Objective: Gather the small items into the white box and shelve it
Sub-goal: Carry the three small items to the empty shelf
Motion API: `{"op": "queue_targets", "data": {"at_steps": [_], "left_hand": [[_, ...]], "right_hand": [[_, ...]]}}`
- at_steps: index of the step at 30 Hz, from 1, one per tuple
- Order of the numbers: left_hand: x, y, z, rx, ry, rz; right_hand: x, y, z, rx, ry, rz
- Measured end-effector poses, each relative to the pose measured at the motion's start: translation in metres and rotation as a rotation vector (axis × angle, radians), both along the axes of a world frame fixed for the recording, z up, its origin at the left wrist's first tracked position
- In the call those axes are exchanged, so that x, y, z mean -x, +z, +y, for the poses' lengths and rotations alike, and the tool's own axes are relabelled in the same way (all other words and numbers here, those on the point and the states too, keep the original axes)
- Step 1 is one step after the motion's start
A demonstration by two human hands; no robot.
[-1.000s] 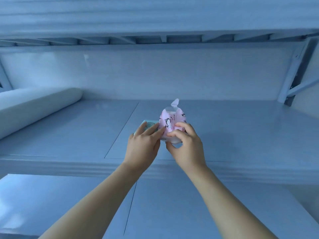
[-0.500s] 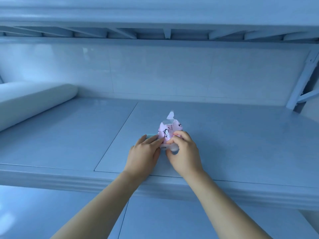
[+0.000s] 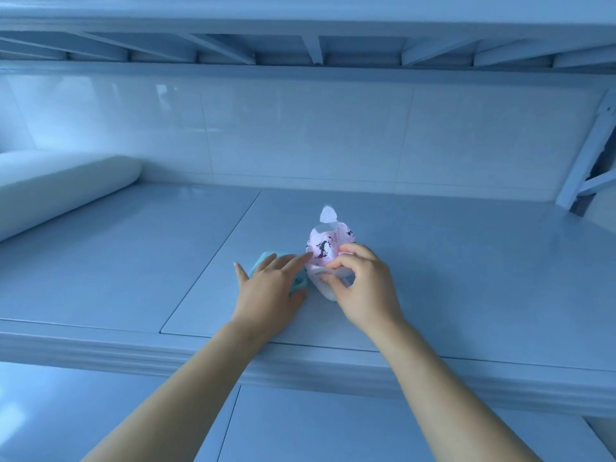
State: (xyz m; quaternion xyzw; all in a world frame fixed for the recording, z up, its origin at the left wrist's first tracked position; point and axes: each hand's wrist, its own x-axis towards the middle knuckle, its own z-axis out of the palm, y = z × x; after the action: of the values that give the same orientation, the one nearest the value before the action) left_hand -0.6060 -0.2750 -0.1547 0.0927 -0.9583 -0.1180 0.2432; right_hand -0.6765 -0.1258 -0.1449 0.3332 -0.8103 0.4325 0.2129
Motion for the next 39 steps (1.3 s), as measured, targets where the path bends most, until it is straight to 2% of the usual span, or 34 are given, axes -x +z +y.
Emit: {"op": "queue_targets", "data": {"at_steps": [6, 13, 20, 24, 29, 34, 39], "left_hand": [[0.011, 0.004, 0.024, -0.038, -0.054, 0.043], [0.027, -0.001, 0.042, 0.054, -0.025, -0.088], [0.030, 0.006, 0.038, 0.072, -0.062, -0.200], [0.019, 0.006, 0.035, 0.109, 0.015, -0.167], [-0.001, 0.001, 0.028, 0.119, 0.177, -0.127], [-0.008, 0.001, 0.025, 0.095, 0.260, -0.140], [-0.001, 0.003, 0.033, 0.103, 0.281, -0.135]], "right_hand": [[0.026, 0.003, 0.036, -0.077, -0.083, -0.006], [0.042, -0.005, 0.054, -0.278, -0.034, -0.128], [0.043, -0.003, 0.052, -0.304, 0.070, -0.028], [0.038, -0.004, 0.052, -0.273, 0.023, 0.021], [0.022, 0.004, 0.034, -0.275, 0.160, 0.115], [0.018, 0.007, 0.006, -0.476, 0.222, 0.060], [0.025, -0.001, -0.001, -0.448, 0.256, 0.053]]}}
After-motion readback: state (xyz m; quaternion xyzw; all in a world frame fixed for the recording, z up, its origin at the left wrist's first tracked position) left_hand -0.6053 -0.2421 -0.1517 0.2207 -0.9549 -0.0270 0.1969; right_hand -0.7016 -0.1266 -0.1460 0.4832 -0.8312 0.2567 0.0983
